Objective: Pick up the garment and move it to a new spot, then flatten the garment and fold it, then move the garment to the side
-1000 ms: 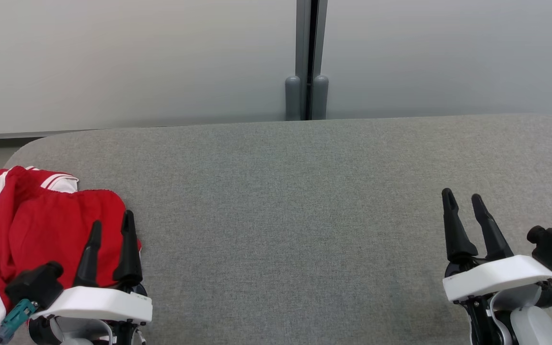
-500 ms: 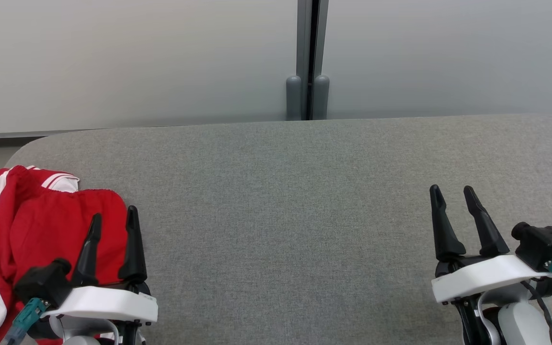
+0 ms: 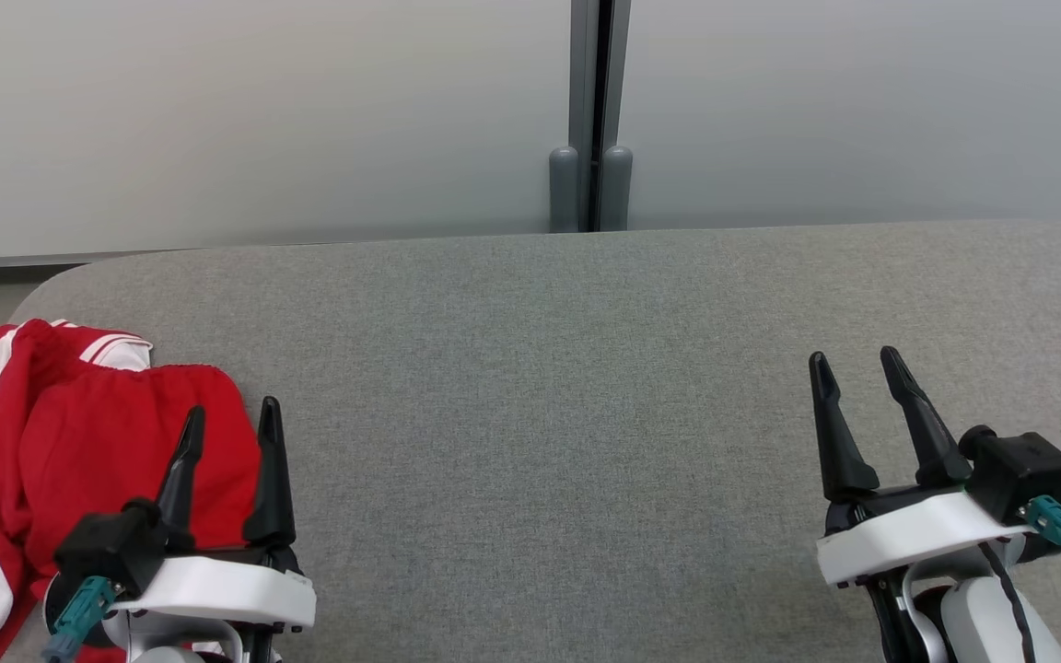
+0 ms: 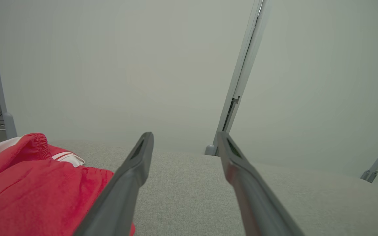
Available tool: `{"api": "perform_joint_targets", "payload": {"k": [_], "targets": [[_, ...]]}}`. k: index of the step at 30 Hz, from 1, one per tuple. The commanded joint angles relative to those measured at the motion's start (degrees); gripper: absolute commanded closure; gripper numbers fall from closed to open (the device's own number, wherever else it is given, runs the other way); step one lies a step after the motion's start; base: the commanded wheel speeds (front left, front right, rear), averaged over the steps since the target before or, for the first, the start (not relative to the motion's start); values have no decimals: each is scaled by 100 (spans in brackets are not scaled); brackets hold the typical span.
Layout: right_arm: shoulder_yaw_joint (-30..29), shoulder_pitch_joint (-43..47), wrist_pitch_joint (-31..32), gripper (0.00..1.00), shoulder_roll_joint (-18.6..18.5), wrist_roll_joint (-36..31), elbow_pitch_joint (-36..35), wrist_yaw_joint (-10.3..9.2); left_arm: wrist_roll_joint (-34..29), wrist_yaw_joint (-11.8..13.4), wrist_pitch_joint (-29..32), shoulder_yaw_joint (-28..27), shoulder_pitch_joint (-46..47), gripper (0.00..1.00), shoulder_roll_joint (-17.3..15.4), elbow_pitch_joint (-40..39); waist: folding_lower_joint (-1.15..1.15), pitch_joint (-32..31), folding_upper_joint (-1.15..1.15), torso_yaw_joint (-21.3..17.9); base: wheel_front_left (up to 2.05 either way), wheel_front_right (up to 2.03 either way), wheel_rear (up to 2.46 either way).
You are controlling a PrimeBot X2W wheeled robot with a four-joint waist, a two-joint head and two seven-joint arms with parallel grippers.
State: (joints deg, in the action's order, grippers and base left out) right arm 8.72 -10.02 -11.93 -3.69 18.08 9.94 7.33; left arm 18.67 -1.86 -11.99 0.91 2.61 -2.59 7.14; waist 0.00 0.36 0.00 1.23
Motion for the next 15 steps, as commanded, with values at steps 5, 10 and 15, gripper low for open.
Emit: {"api": "perform_joint_targets", "payload": {"k": [5,10,15], "targets": [[25,-120,-110,0,-31,-302,-24,25,-283,44,-93,36,-37,0,-37,-49,0,3,0,2,0,0,0],[31,-113,-166,0,-21,-536,0,25,-477,60,-150,70,-62,0,-38,-43,0,4,0,6,0,0,0],[42,-127,-203,0,-12,-708,15,25,-602,89,-189,89,-61,0,-40,-54,0,3,0,12,0,0,0]]}}
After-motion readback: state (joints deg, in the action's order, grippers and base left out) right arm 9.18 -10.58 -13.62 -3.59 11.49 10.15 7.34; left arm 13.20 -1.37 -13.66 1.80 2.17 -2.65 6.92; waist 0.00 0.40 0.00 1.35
